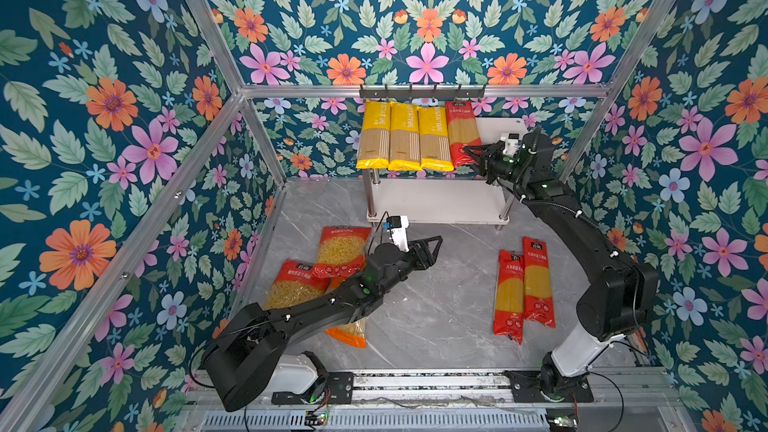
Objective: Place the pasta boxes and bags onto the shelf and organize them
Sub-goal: 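Open the right gripper and lower both grippers toward the remaining red packs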
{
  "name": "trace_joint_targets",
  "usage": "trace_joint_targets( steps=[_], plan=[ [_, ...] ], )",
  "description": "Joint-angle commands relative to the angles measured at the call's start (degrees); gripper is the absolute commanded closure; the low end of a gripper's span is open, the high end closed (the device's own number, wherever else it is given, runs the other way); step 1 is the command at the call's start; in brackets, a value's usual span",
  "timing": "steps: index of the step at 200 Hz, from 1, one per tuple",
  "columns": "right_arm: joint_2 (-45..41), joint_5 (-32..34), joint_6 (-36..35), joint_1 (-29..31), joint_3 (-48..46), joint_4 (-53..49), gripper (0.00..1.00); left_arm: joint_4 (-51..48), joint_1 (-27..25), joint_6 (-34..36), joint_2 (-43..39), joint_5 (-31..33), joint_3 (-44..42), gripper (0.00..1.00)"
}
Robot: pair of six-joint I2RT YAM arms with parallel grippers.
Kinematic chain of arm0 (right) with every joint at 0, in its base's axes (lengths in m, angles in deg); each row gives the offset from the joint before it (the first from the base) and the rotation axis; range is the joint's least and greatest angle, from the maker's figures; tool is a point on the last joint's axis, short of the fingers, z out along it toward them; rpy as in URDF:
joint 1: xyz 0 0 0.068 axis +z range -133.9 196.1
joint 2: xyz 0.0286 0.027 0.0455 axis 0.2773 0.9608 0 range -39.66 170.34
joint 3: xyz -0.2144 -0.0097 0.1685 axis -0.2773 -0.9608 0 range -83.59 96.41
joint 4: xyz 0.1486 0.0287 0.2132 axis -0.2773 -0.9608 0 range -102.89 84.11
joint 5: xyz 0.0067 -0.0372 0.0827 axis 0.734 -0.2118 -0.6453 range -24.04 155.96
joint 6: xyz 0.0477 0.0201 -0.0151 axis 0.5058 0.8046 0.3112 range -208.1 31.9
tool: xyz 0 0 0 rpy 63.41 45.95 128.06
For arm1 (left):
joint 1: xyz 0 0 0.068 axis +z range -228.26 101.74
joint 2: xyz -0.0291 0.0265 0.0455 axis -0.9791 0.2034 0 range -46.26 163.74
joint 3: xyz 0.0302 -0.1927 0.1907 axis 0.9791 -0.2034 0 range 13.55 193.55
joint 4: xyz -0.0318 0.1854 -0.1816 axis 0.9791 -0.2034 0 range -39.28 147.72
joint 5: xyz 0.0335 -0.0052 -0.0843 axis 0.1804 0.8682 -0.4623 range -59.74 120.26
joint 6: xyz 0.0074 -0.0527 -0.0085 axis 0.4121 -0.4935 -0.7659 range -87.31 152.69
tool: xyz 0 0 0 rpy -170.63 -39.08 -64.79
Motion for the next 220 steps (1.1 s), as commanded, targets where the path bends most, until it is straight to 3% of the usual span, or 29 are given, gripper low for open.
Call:
trace_joint_targets(
  steps=[1,30,80,165,220],
  plan=[
    [0.63,-4.43,0.54,-0.03,-0.22,1.04,0.86,1.71,-0.43,0.42,0.57,0.46,0.3,0.35],
    [-2.15,-3.83,0.7,-0.77,-4.61,2.48,0.56,1.72,-0.91,0.36,0.66,0.55,0.4,0.35],
    [-11.24,-6.22,-0.8,-3.62,-13.14,4.39,0.39,1.94,-1.61,1.4,0.66,0.64,0.6,0.35],
    [-29.66,-8.87,-17.87,-6.09,-35.92,-8.25,0.35,2.94,-5.79,7.7,12.05,-0.24,6.94,0.34],
    [-37.34,0.26,-33.14,-6.09,-53.38,-21.54,0.36,7.26,-8.46,4.73,23.82,-0.59,9.71,0.35]
  ],
)
